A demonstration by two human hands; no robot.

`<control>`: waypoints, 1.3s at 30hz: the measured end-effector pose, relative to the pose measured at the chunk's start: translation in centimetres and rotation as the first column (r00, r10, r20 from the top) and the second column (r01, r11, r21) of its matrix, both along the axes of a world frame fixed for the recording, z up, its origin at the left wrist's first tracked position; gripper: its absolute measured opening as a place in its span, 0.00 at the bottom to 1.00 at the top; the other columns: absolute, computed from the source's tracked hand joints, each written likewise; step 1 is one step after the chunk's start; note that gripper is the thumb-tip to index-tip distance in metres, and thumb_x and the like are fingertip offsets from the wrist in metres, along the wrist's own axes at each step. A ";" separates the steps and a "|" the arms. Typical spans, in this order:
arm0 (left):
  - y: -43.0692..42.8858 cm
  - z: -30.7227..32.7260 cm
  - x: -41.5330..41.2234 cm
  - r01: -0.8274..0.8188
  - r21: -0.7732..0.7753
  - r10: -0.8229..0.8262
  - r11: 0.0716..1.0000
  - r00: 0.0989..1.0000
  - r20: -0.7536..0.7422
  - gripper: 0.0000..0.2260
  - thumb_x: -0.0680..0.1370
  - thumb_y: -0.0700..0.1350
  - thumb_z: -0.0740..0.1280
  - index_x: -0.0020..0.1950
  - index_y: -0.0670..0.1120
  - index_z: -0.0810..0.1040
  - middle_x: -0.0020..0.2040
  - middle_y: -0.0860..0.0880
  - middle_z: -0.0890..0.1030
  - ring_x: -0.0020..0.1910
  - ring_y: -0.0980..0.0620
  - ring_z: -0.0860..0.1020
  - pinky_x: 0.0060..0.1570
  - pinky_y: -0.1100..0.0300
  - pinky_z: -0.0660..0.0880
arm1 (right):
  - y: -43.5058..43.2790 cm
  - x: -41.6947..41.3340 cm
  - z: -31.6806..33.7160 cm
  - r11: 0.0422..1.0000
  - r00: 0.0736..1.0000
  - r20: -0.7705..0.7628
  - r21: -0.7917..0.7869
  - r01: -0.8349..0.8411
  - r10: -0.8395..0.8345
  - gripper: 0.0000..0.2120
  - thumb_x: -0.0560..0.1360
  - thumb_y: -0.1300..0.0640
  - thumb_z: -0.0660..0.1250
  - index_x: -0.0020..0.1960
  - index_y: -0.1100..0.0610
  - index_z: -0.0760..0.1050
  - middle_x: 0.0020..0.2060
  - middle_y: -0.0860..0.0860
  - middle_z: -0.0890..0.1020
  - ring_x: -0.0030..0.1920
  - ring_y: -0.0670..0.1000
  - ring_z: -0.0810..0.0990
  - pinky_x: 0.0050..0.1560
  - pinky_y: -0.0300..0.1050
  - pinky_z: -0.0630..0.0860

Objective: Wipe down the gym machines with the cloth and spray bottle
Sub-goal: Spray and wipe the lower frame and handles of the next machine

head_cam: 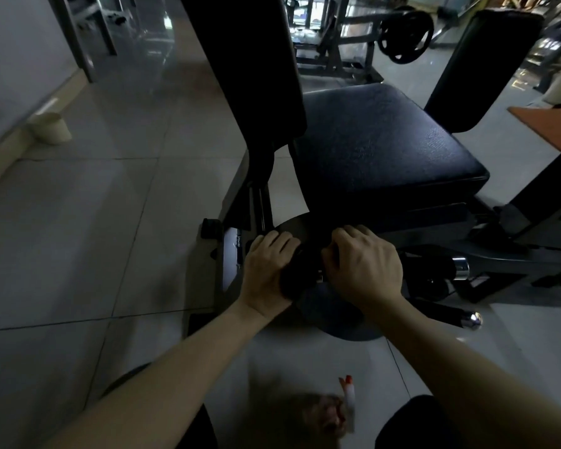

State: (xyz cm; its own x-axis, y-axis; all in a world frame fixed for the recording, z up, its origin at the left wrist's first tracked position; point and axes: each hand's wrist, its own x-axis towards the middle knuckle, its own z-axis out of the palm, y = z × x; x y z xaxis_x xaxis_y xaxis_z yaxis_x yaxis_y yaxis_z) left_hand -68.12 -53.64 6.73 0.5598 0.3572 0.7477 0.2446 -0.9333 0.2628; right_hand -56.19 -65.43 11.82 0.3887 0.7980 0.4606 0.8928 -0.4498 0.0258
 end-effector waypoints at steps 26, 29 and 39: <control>2.4 -3.9 -1.8 0.302 0.219 -0.282 0.928 0.952 -0.119 0.12 0.78 0.45 0.61 0.60 0.44 0.71 0.55 0.43 0.74 0.52 0.42 0.72 0.54 0.48 0.69 | 0.6 -0.7 0.4 0.988 0.988 -0.020 -0.035 0.152 -0.152 0.13 0.76 0.47 0.58 0.39 0.53 0.73 0.35 0.48 0.78 0.37 0.52 0.77 0.29 0.43 0.68; 4.0 -3.8 -1.7 0.313 0.329 -0.282 0.891 0.949 -0.138 0.12 0.77 0.42 0.65 0.60 0.42 0.71 0.53 0.42 0.74 0.50 0.41 0.72 0.51 0.47 0.74 | 0.6 -1.0 0.3 0.985 0.984 -0.049 -0.021 0.168 -0.169 0.13 0.76 0.47 0.57 0.39 0.53 0.72 0.36 0.48 0.78 0.39 0.52 0.77 0.31 0.46 0.72; 0.9 -1.3 -1.0 0.179 -0.164 -0.182 0.970 0.983 -0.001 0.08 0.72 0.39 0.59 0.45 0.38 0.76 0.42 0.43 0.76 0.42 0.40 0.74 0.42 0.50 0.69 | 0.2 -0.9 0.5 0.994 0.992 -0.063 0.017 0.109 -0.108 0.16 0.75 0.44 0.52 0.40 0.52 0.73 0.37 0.47 0.79 0.40 0.52 0.76 0.30 0.45 0.70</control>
State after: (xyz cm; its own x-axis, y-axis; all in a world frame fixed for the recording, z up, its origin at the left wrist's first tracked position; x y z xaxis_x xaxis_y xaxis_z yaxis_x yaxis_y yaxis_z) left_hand -69.07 -52.71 5.42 0.6371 0.3651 0.6788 0.0813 -0.9076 0.4119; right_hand -57.07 -65.20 12.35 0.5009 0.7403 0.4483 0.8382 -0.5439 -0.0383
